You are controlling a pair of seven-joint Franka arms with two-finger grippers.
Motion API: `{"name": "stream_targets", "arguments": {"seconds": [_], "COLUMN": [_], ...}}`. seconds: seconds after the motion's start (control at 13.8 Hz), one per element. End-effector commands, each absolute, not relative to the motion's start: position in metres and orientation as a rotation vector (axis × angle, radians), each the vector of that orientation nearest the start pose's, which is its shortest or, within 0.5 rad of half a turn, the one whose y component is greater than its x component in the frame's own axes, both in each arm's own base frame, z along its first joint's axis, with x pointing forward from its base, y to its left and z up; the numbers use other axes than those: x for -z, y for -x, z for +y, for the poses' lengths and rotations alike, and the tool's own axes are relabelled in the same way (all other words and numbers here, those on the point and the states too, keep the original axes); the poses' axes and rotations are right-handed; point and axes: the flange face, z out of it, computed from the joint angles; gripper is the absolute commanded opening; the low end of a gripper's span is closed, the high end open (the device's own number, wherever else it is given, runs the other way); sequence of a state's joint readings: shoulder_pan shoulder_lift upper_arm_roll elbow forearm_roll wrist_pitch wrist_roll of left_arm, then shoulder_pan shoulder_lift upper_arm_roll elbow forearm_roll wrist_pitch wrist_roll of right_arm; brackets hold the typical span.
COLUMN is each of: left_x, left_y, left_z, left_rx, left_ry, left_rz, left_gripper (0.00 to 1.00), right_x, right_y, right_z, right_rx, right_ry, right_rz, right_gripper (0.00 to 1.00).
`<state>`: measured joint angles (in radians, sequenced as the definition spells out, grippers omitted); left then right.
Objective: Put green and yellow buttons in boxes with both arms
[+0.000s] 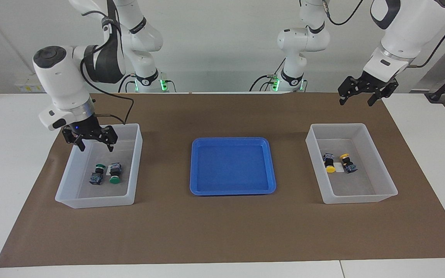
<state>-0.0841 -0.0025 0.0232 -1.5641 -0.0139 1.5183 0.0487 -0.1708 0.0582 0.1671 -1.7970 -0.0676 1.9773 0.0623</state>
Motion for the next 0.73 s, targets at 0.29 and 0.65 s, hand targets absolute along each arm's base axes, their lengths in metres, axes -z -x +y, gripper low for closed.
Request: {"name": "stream_targets", "arguments": {"seconds": [0.29,0.65], "left_x": [-0.626,-0.626], "left_y": [-0.538,-0.538], "left_z": [-0.032,-0.032], "left_rx": [-0.058,-0.058], "left_ry": [3.159,3.159], "left_rz": [0.158,0.161], "left_gripper": [1.00,1.00], "right_x": [-0.610,-0.601], "right_y": [-0.584,-0.557], "right_z": [0.007,0.017], "right_rx": [0.106,0.006], "right_ry": [3.177,3.185], "right_rz": [0.112,0.113], "right_gripper": [1.00,1.00]}}
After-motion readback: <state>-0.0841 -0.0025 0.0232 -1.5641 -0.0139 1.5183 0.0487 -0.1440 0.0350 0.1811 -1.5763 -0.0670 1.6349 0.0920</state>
